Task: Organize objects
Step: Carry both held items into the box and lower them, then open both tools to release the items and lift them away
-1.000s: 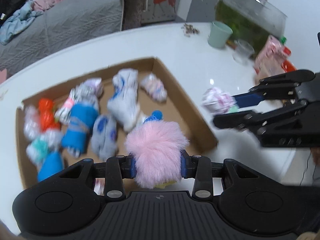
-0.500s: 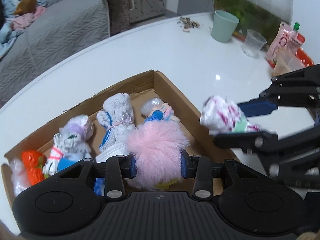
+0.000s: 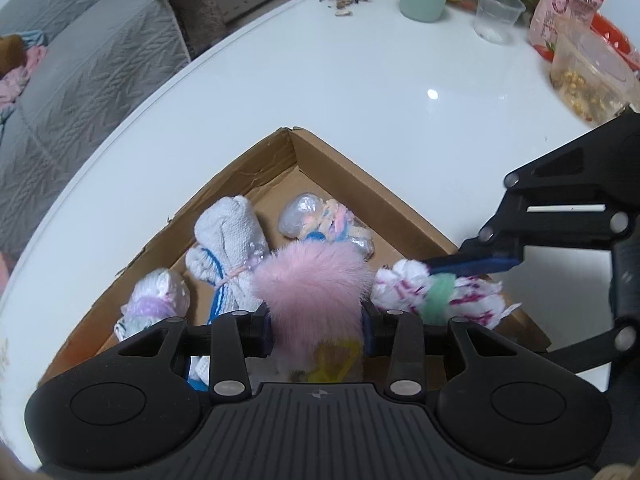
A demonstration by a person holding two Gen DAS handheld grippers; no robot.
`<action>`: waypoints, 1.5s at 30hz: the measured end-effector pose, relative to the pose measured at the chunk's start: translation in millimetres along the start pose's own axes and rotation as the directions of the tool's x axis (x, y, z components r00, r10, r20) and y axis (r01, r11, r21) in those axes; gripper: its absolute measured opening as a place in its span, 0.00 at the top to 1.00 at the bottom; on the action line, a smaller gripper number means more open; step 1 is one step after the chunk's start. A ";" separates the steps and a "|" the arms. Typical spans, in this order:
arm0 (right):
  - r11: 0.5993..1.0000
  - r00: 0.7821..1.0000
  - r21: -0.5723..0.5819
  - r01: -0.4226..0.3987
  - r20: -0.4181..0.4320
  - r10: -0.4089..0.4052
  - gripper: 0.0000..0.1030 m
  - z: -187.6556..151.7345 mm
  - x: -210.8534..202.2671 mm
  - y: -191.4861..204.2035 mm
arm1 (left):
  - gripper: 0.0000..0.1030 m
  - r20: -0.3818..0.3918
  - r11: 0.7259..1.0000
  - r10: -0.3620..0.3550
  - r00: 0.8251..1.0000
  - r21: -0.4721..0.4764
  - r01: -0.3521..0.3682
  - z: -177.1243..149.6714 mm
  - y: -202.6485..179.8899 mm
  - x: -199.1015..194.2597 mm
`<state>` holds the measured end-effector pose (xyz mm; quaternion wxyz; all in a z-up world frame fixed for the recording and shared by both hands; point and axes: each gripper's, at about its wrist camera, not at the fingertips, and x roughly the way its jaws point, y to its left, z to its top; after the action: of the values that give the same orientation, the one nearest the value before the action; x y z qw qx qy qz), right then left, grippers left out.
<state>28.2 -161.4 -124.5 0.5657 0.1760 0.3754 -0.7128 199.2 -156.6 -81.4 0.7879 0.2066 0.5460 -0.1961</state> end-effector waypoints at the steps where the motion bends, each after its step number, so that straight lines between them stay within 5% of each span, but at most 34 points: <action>1: 1.000 1.000 -0.003 0.000 -0.005 0.000 0.72 -0.4 1.8 0.8 | 0.55 -0.003 1.000 -0.001 1.000 0.000 0.001 0.8 0.0 1.6; 17: 0.999 0.999 0.034 -0.002 -0.037 0.003 0.71 -7.4 6.0 6.4 | 0.51 -0.047 0.999 -0.018 0.999 -0.044 0.016 -4.5 12.2 16.0; 21: 0.999 0.999 0.033 0.005 -0.038 -0.004 0.68 -8.4 -1.0 9.6 | 0.37 -0.043 0.998 -0.034 0.999 -0.060 0.031 -5.3 15.2 12.3; 23: 1.000 0.999 0.015 0.017 -0.029 -0.017 0.53 -8.5 -7.3 13.0 | 0.34 -0.037 0.998 -0.033 0.999 -0.054 0.031 -5.3 14.6 9.3; 25: 1.000 1.000 0.012 0.014 -0.014 -0.014 0.49 -9.8 -14.8 13.6 | 0.30 -0.029 0.998 -0.039 0.999 -0.056 0.038 -6.5 15.7 4.6; 30: 1.000 1.000 0.010 0.000 -0.023 0.000 0.49 -15.8 -27.7 14.8 | 0.15 0.001 0.995 -0.056 0.998 -0.083 0.056 -8.6 16.9 -11.7; 45: 0.999 0.998 0.033 0.027 -0.051 -0.026 0.48 -8.2 -23.7 18.5 | 0.15 -0.011 0.995 -0.027 1.000 -0.096 0.026 -22.5 22.9 -24.6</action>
<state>51.2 -140.8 -120.1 0.5435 0.1984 0.3797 -0.7218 185.9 -123.1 -62.8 0.7907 0.1625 0.5624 -0.1790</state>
